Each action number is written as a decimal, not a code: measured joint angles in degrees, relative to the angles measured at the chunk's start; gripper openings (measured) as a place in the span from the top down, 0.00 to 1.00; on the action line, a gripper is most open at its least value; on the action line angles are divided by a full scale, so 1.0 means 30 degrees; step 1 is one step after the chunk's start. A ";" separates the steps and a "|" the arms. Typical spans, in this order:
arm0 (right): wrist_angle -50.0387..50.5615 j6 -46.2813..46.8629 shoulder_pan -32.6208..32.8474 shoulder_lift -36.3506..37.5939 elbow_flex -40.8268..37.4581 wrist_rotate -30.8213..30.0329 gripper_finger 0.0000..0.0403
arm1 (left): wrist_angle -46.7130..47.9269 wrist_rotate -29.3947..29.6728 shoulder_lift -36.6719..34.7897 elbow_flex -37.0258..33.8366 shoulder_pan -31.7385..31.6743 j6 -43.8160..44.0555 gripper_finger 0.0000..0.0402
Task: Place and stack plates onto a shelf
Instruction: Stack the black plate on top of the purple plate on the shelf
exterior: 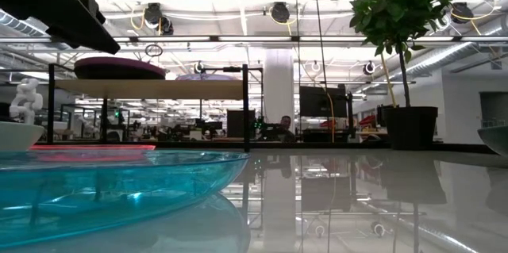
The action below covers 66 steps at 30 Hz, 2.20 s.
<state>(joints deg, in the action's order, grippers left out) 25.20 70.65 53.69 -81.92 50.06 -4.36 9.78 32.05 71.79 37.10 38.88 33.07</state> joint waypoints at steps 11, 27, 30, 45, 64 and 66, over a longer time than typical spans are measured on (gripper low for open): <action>0.0517 -0.0486 0.1757 -0.1726 0.1873 -0.0829 0.75 | -0.0445 0.0007 0.0000 0.0000 -0.0327 -0.0388 0.59; 0.1798 -0.0948 0.2448 -0.3334 0.1982 0.0060 0.83 | -0.0450 0.0007 0.0000 0.0000 -0.0330 -0.0494 0.59; 0.1952 -0.1291 0.2448 -0.3690 0.2041 0.0197 0.92 | -0.0445 0.0007 0.0000 0.0000 -0.0330 -0.0622 0.59; 0.6586 -0.4410 0.2076 -0.3521 0.4328 -0.1833 1.00 | -0.0467 0.0015 0.0000 0.0000 -0.0337 -0.0504 0.59; 0.4873 -2.3973 -0.2789 -0.3521 0.4663 -0.6033 1.00 | -0.2905 0.0871 0.0000 0.0007 -0.0400 -0.7630 0.59; 0.4386 -2.5604 -0.3338 -0.3521 0.4663 -0.6017 1.00 | -0.3286 0.0867 0.0000 0.0007 -0.0548 -0.8315 0.59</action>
<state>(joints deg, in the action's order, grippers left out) 38.36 -6.17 43.68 -92.49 64.05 -22.41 -0.08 34.65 71.79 37.12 37.23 8.12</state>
